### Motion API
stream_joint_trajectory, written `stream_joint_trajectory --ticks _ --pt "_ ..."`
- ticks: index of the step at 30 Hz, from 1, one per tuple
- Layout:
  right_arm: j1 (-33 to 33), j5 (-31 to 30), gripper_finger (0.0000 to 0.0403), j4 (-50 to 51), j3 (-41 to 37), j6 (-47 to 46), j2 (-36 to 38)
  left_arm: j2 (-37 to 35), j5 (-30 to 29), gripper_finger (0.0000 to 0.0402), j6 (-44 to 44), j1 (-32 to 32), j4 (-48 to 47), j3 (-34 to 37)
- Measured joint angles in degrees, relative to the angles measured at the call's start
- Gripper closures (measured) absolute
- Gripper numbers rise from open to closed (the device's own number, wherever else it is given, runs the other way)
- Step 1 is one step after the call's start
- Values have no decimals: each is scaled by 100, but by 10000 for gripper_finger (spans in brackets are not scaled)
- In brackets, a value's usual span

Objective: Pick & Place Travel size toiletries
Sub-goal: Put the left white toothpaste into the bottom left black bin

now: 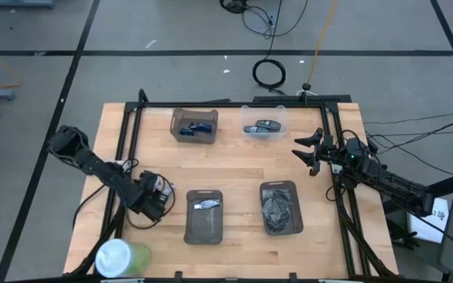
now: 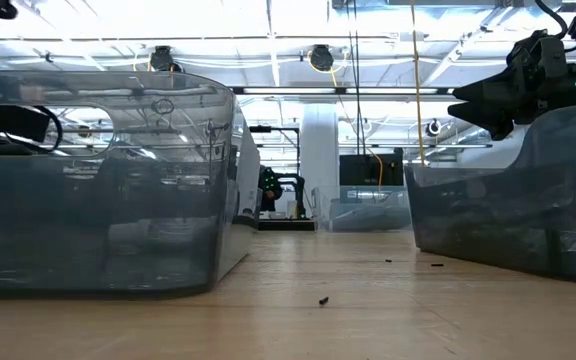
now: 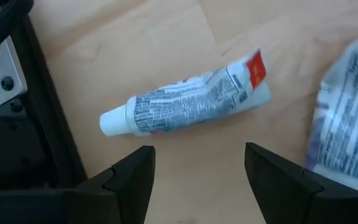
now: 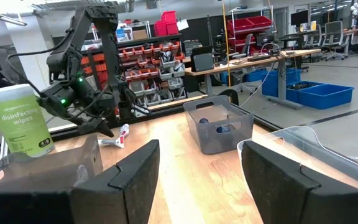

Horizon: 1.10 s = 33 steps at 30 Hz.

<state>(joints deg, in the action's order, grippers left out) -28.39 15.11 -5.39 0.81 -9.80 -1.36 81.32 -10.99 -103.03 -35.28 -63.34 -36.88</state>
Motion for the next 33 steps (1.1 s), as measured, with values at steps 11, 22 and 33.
stream_joint_trajectory --ticks 11,22,33 --pt "1 0 186 0 -1 0 1 0 -868 160 1508 1075 -7 -2" --pt "0 0 186 0 0 1 1 0 -15 160 3863 1842 14 -2" --pt "0 0 186 0 -1 0 1 -3 442 160 4746 2028 3 89"
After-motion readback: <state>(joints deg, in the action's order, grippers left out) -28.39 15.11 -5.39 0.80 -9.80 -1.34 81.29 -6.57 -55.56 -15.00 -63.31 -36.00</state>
